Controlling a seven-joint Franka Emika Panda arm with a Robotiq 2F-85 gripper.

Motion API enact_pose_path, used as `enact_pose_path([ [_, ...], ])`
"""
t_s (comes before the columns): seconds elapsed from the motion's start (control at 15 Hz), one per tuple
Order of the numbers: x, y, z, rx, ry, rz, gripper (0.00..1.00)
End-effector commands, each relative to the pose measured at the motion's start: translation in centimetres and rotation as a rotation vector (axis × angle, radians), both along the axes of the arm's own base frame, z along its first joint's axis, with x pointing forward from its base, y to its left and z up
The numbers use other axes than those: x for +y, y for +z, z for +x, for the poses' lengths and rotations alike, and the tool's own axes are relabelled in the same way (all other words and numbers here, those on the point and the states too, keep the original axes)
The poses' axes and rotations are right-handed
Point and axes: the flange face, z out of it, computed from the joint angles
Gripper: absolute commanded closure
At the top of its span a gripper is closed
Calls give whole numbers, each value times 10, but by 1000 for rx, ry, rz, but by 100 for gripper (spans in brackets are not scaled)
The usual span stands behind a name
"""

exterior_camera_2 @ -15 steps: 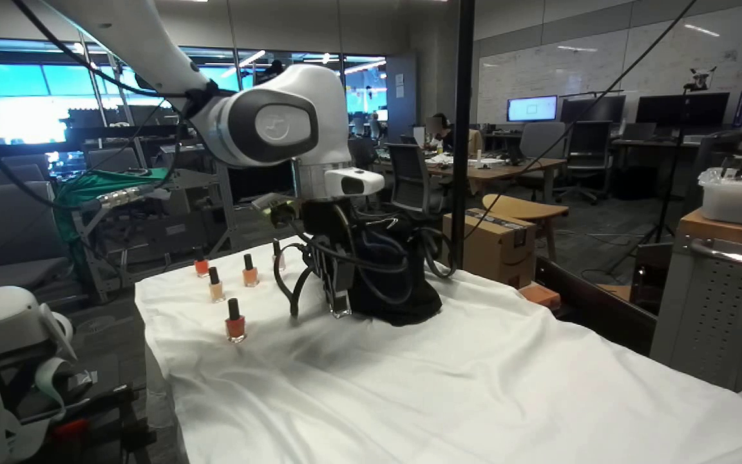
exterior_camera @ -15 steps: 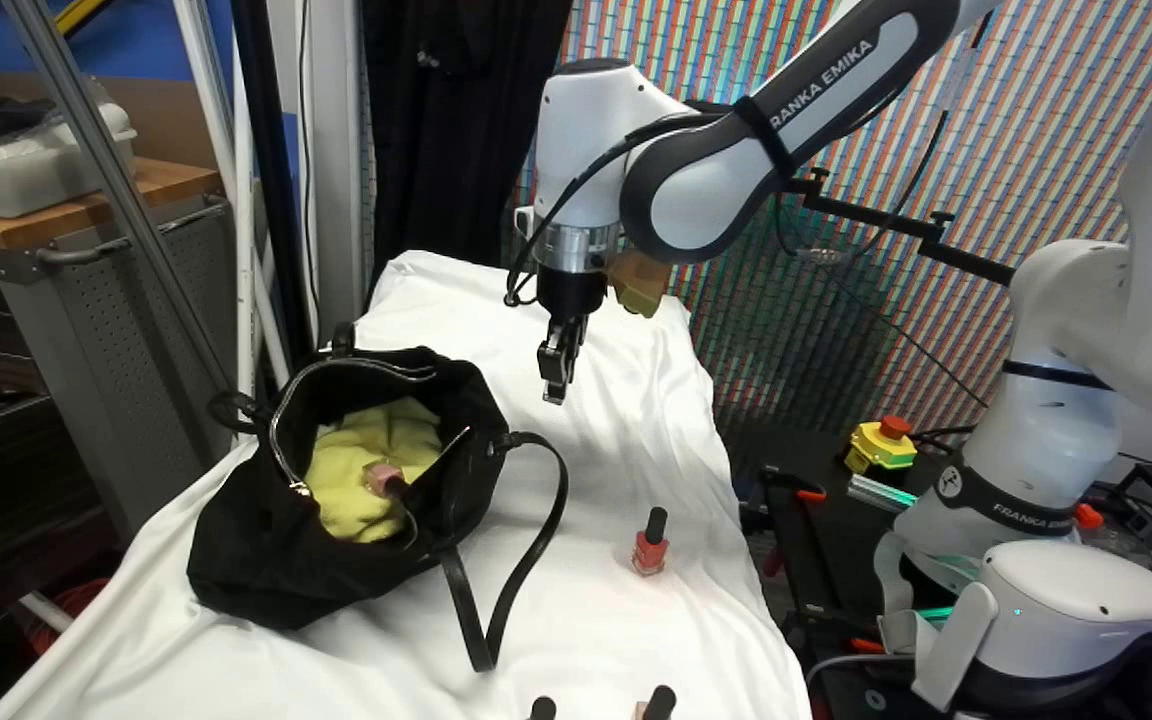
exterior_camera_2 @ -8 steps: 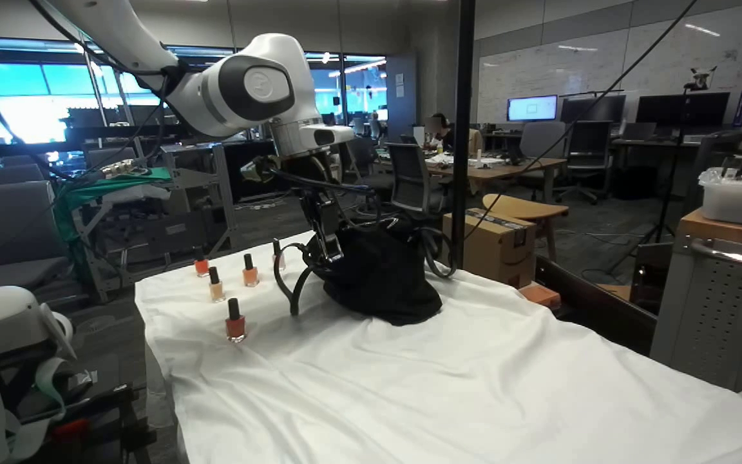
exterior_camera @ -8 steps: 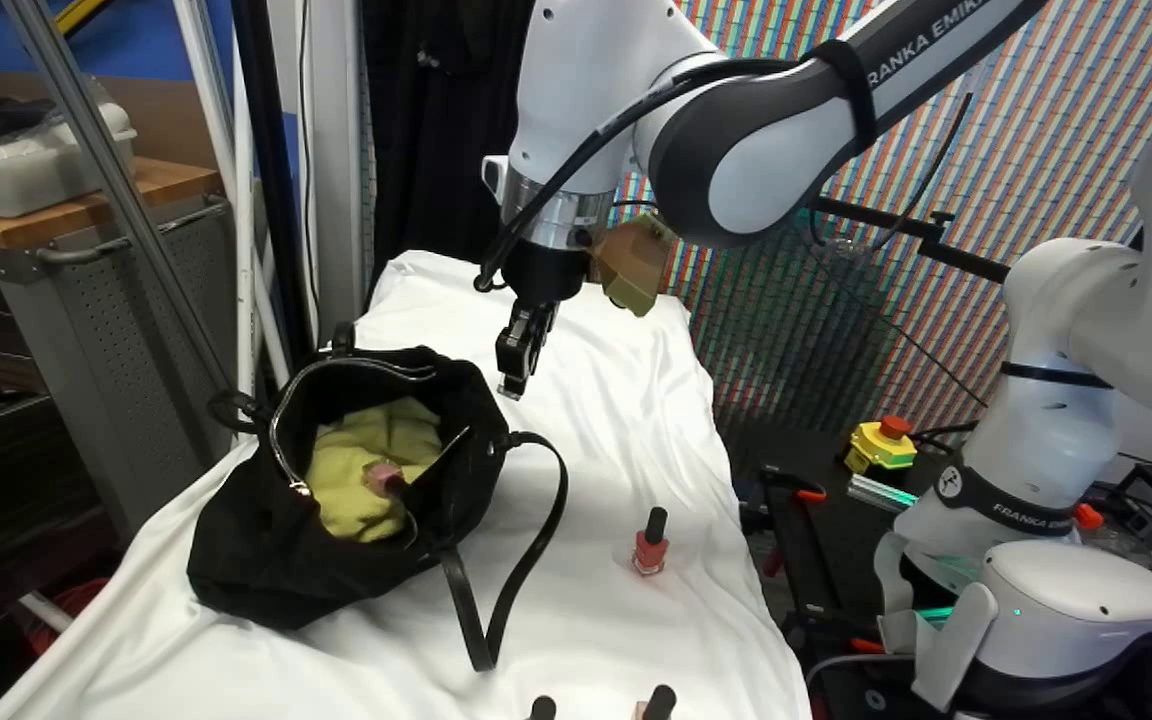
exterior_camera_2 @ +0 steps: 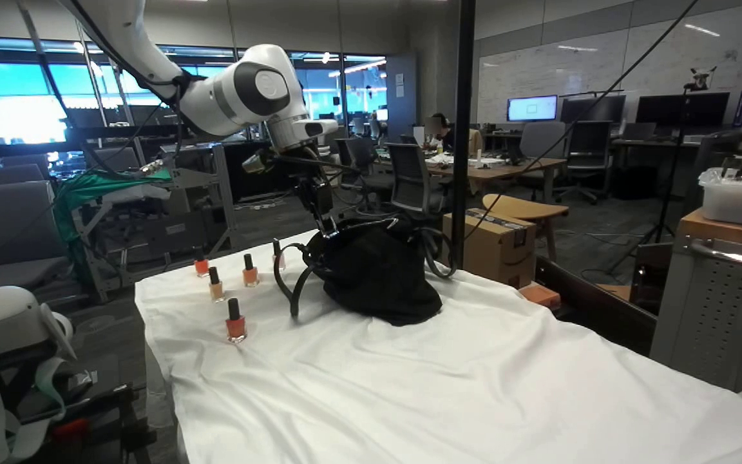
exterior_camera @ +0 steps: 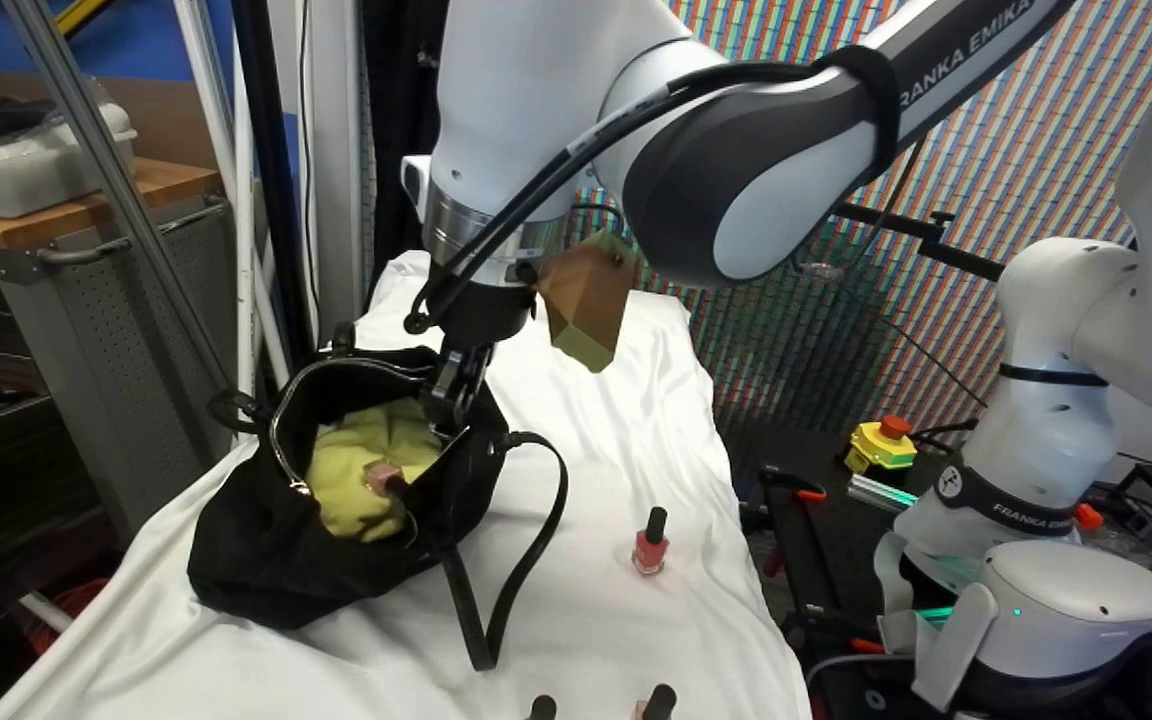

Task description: Put the nail polish bottles in the bag

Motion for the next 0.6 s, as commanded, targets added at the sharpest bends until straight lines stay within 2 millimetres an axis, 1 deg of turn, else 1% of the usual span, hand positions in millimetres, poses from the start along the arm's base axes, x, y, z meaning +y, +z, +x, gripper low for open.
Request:
enact_pose_path([
  [0.0, 22, -4, 36, -50, -25, -51, 80],
  [0.2, 26, -14, 64, -66, -56, -69, 80],
  [0.4, 25, -22, 85, -68, -82, -77, 78],
  [0.47, 24, -24, 91, -67, -87, -79, 55],
  [0.53, 23, -27, 96, -74, -98, -79, 34],
])
